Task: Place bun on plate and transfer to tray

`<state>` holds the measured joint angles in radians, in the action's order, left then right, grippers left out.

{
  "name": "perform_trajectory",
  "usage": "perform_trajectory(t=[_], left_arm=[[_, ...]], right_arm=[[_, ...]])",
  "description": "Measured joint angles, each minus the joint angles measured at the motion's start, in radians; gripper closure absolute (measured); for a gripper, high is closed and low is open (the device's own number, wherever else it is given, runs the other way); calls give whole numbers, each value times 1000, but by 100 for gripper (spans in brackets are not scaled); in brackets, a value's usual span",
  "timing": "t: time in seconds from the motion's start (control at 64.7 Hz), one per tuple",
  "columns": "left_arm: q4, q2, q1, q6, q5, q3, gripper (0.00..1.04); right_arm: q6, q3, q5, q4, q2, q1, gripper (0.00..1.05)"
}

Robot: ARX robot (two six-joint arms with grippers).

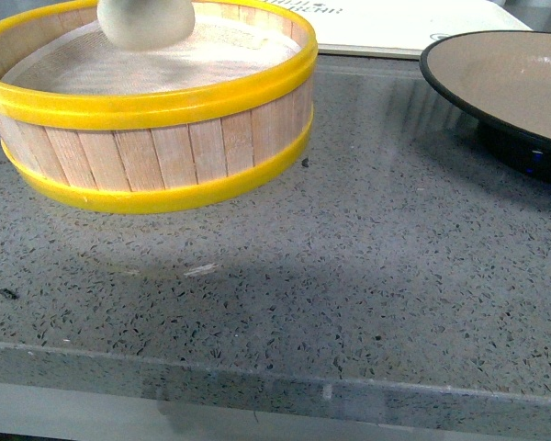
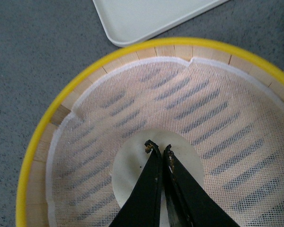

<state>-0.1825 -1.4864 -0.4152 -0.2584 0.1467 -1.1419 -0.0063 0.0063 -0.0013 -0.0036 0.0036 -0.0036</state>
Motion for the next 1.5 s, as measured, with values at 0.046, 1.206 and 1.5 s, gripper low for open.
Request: perform_trajectory(t=[0.046,1.206,1.5], left_arm=[[-7,5,0,0,0,-18,101],[-10,-452,-491,26,7,-603,101],[-29,-543,-485,-64,11,-631,101]], right_arm=[[0,0,0,0,0,0,9],[0,0,0,0,0,0,9],[0,0,0,0,0,0,9]])
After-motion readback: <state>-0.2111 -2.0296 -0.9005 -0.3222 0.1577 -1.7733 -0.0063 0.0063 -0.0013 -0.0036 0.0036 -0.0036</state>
